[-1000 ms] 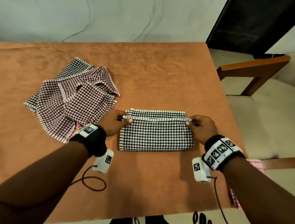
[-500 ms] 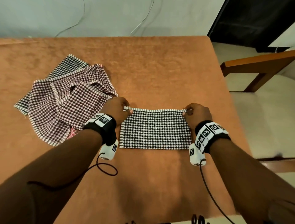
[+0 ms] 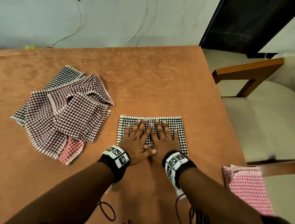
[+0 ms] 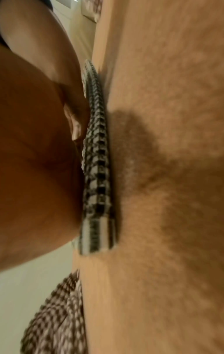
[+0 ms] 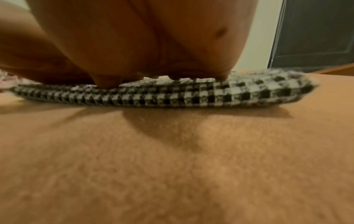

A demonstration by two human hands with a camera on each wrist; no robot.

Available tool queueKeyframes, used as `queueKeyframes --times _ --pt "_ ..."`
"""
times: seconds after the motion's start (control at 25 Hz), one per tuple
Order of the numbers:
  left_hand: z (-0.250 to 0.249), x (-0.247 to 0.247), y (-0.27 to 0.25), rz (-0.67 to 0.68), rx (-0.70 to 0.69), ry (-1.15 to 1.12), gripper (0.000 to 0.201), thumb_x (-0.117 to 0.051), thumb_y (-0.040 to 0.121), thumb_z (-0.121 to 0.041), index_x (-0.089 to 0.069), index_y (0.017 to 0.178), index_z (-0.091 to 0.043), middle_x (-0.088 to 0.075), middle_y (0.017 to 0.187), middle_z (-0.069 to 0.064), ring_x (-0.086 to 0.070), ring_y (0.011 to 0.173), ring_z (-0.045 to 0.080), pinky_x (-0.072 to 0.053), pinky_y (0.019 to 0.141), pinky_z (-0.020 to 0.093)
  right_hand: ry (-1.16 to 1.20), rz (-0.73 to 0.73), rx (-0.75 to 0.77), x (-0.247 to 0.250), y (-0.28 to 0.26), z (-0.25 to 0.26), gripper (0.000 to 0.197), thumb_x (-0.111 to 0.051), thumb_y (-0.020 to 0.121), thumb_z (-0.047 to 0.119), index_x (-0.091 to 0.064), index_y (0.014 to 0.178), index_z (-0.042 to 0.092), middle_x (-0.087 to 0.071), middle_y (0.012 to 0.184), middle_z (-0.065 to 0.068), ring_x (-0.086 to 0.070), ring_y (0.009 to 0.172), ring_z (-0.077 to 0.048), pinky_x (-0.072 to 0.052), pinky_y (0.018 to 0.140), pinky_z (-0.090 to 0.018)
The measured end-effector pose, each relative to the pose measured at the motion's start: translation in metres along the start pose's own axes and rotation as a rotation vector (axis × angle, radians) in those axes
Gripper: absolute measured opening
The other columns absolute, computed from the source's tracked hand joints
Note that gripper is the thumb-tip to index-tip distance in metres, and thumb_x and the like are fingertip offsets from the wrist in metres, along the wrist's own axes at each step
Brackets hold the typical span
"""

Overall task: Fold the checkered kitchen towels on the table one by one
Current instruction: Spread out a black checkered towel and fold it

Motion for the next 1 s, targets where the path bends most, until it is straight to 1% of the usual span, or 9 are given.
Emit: queueKeyframes --times 0.2,0.44,0.56,0.64,0.68,0.76,0.8,0.88,1.0 --pt "0.013 -0.007 -0.002 -0.050 0.063 0.092 0.085 -0.008 0.086 -0.081 0.016 0.154 -0.036 0.019 0.165 -0.004 0.023 0.150 0.025 0.010 0.118 0.060 -0.001 -0.063 0.000 -0.008 0.002 -0.013 0.074 -0.006 0.085 0.074 0.013 0.150 0.043 0.033 0.155 0.010 0.028 0.145 -0.022 0.013 0.116 -0.055" --pt "0.058 -0.003 -0.021 -0.053 0.257 0.014 0.098 -0.015 0.073 -0.094 0.023 0.149 -0.045 0.033 0.160 -0.007 0.027 0.148 0.028 0.013 0.117 0.059 0.063 -0.081 -0.158 -0.003 -0.005 -0.071 0.074 -0.010 0.085 0.078 0.018 0.147 0.048 0.030 0.156 0.015 0.027 0.145 -0.020 0.010 0.116 -0.056" --pt "0.068 -0.003 -0.028 -0.031 0.321 -0.031 0.101 -0.016 0.073 -0.093 0.023 0.150 -0.040 0.036 0.158 -0.004 0.028 0.148 0.029 0.012 0.117 0.060 0.113 -0.084 -0.191 0.000 -0.009 -0.079 0.075 -0.019 0.090 0.072 0.013 0.150 0.042 0.025 0.159 0.010 0.021 0.147 -0.023 0.007 0.118 -0.054" --pt "0.070 0.001 -0.033 -0.063 0.365 -0.089 0.103 -0.024 0.075 -0.089 0.022 0.151 -0.037 0.033 0.160 0.001 0.026 0.148 0.030 0.012 0.116 0.059 0.215 -0.136 -0.258 0.008 -0.017 -0.082 0.080 -0.037 0.091 0.064 0.001 0.154 0.033 0.013 0.163 0.000 0.007 0.149 -0.028 -0.008 0.119 -0.052" --pt "0.069 0.006 -0.037 -0.114 0.384 -0.114 0.103 -0.032 0.078 -0.085 0.016 0.154 -0.035 0.027 0.162 0.004 0.020 0.150 0.032 0.009 0.116 0.058 0.296 -0.190 -0.312 0.013 -0.025 -0.085 0.080 -0.049 0.089 0.057 -0.011 0.154 0.027 -0.001 0.163 -0.005 -0.007 0.147 -0.032 -0.020 0.117 -0.050" --pt "0.062 0.024 -0.048 -0.292 0.372 -0.143 0.089 -0.052 0.081 -0.070 -0.017 0.154 -0.032 -0.006 0.165 0.009 -0.008 0.150 0.034 -0.012 0.119 0.058 0.466 -0.303 -0.400 0.018 -0.046 -0.091 0.074 -0.065 0.083 0.041 -0.034 0.146 0.020 -0.031 0.148 -0.012 -0.036 0.132 -0.035 -0.038 0.106 -0.044" --pt "0.056 0.034 -0.052 -0.385 0.337 -0.175 0.076 -0.057 0.082 -0.062 -0.035 0.147 -0.030 -0.027 0.159 0.007 -0.026 0.144 0.032 -0.027 0.116 0.055 0.532 -0.320 -0.425 0.018 -0.055 -0.091 0.070 -0.069 0.080 0.035 -0.040 0.142 0.018 -0.040 0.140 -0.013 -0.045 0.125 -0.034 -0.041 0.102 -0.039" --pt "0.044 0.046 -0.055 -0.479 0.261 -0.334 0.054 -0.062 0.082 -0.050 -0.055 0.130 -0.027 -0.053 0.135 -0.001 -0.053 0.120 0.023 -0.047 0.101 0.044 0.644 -0.289 -0.472 0.014 -0.067 -0.090 0.064 -0.073 0.078 0.028 -0.048 0.136 0.014 -0.054 0.128 -0.013 -0.053 0.116 -0.031 -0.042 0.095 -0.032" --pt "0.035 0.047 -0.049 -0.430 0.286 -0.655 0.036 -0.071 0.083 -0.038 -0.065 0.116 -0.026 -0.066 0.112 -0.008 -0.062 0.088 0.012 -0.053 0.080 0.031 0.865 -0.279 -0.598 0.011 -0.068 -0.095 0.050 -0.078 0.076 0.024 -0.061 0.122 0.014 -0.067 0.117 -0.006 -0.061 0.101 -0.023 -0.042 0.084 -0.026"
Point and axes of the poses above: each hand's wrist, its own y-axis towards the middle knuckle, its own x-axis out of the back of the hand, z = x × y, the point moved 7 cm from there along y, towards the middle knuckle
